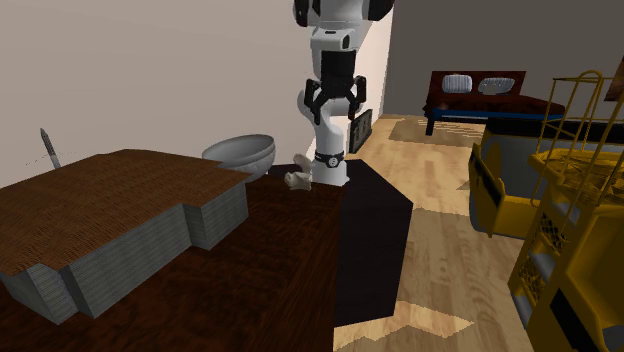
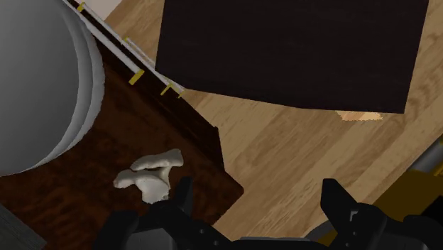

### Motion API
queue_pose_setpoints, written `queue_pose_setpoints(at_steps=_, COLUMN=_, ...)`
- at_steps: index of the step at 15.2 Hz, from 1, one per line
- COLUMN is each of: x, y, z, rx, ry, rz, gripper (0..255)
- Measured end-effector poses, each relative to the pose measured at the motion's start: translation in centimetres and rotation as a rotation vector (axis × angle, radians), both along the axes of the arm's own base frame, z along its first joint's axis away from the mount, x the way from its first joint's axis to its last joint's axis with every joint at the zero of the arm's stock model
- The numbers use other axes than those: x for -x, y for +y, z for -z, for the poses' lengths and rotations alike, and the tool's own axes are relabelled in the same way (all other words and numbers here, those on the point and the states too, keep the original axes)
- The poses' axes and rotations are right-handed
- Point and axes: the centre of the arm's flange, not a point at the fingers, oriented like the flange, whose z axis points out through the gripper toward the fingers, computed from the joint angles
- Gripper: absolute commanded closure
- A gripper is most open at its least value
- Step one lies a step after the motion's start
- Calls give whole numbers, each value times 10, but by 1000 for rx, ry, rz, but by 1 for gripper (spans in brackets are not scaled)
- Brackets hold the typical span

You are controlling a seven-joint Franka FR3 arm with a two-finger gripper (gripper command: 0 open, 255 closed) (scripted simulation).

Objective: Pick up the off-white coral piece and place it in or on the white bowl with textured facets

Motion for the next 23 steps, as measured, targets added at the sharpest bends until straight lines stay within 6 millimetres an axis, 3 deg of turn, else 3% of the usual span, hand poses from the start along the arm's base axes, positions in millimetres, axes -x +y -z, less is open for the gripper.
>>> queue_pose_setpoints(at_steps=11, x=-91, y=-72, z=78, rx=-4, ry=3, rz=-119, gripper=0)
queue_pose_setpoints(at_steps=18, x=-89, y=-78, z=115, rx=-4, ry=4, rz=-127, gripper=0)
queue_pose_setpoints(at_steps=23, x=-89, y=-77, z=122, rx=-4, ry=3, rz=-127, gripper=0)
